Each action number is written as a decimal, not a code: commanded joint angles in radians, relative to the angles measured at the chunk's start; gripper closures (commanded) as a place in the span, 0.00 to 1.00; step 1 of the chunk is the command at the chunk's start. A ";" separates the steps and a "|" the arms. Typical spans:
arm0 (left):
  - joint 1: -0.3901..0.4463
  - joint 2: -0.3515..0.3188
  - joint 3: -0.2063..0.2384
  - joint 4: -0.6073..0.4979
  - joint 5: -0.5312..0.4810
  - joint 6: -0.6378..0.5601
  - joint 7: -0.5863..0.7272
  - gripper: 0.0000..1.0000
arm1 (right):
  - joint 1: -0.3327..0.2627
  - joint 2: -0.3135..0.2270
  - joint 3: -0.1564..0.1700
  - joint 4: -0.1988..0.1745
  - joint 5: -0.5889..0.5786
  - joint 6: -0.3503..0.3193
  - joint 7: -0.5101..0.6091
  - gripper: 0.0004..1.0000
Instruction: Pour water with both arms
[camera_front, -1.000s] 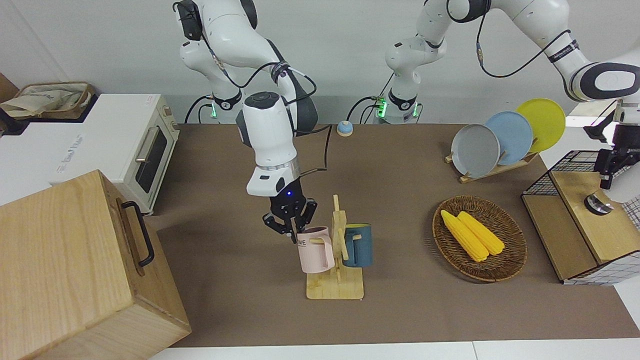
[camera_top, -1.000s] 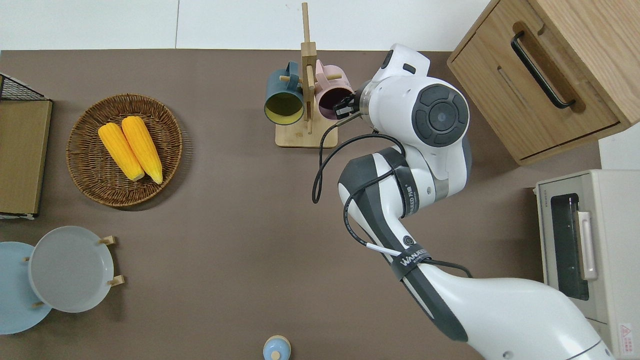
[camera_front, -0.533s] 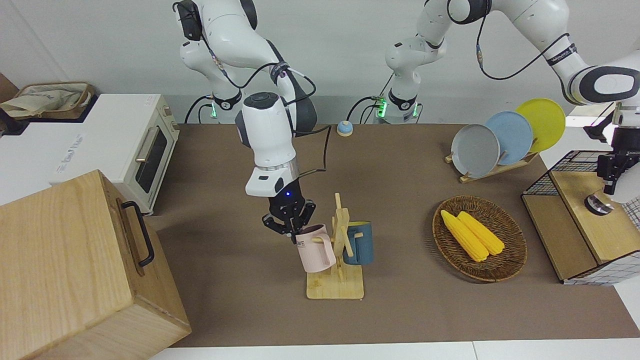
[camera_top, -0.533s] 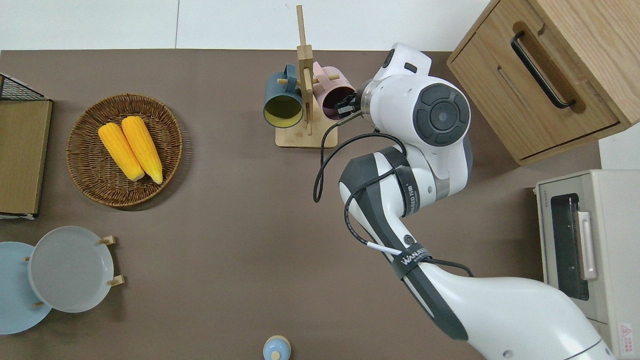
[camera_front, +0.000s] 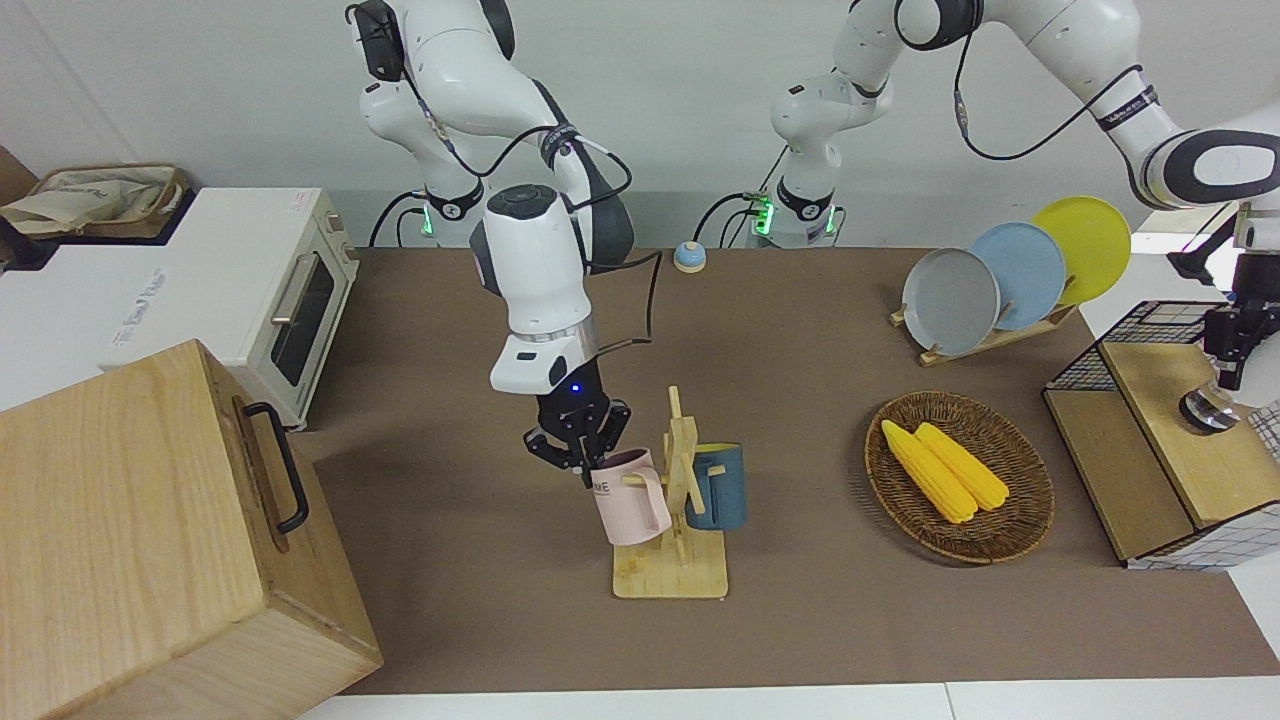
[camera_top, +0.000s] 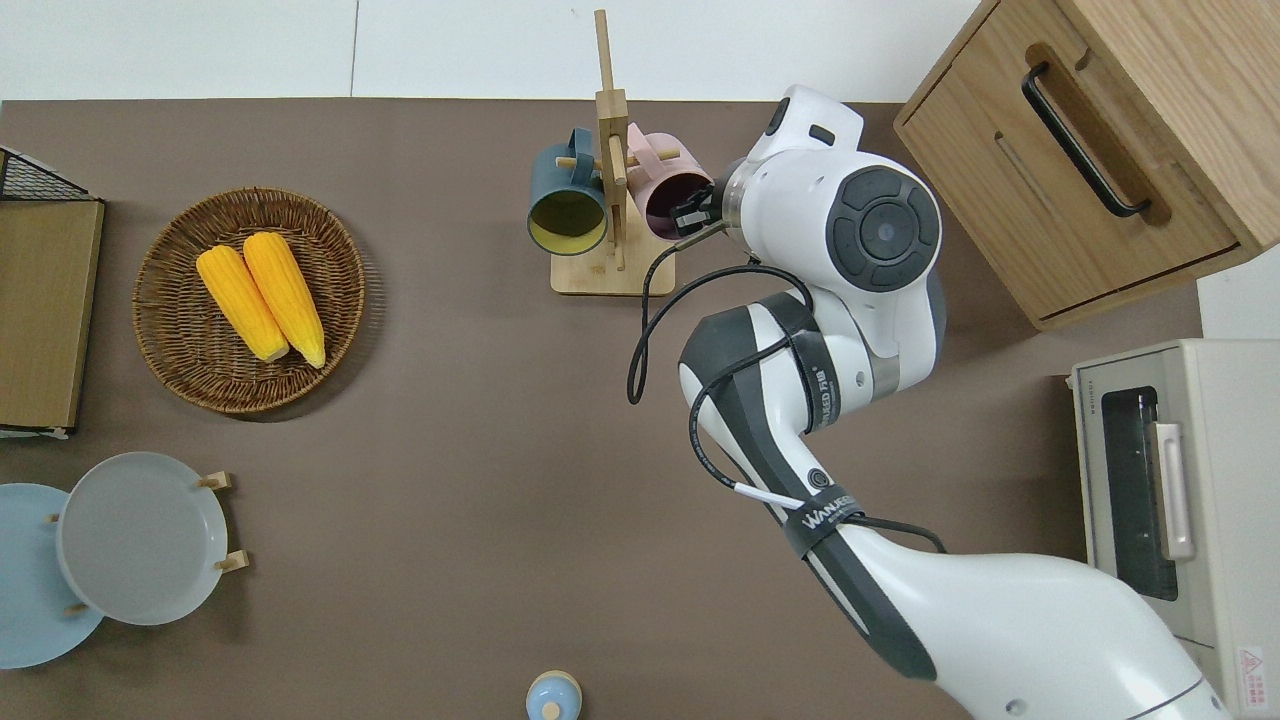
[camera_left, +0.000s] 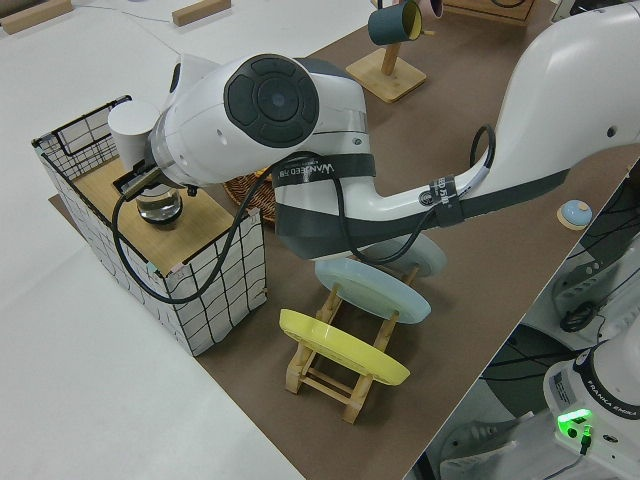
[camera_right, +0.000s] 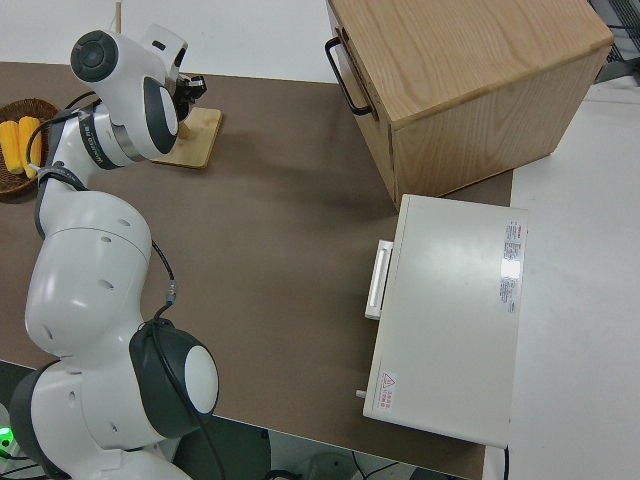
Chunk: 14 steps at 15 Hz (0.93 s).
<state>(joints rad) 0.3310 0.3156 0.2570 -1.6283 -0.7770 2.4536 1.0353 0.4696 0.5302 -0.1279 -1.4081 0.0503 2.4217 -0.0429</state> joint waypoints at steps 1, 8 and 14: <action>-0.007 0.007 0.013 0.102 0.048 -0.048 -0.089 1.00 | -0.003 0.007 -0.003 0.023 -0.036 -0.044 -0.018 1.00; -0.007 -0.001 0.019 0.232 0.248 -0.195 -0.317 1.00 | -0.008 -0.025 -0.006 0.023 -0.040 -0.098 -0.041 1.00; -0.001 -0.004 0.022 0.307 0.309 -0.327 -0.395 1.00 | -0.014 -0.070 -0.004 0.023 -0.053 -0.158 -0.080 1.00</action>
<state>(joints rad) 0.3318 0.3153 0.2715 -1.3864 -0.5179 2.1962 0.7063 0.4682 0.4881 -0.1403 -1.3794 0.0126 2.2952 -0.0886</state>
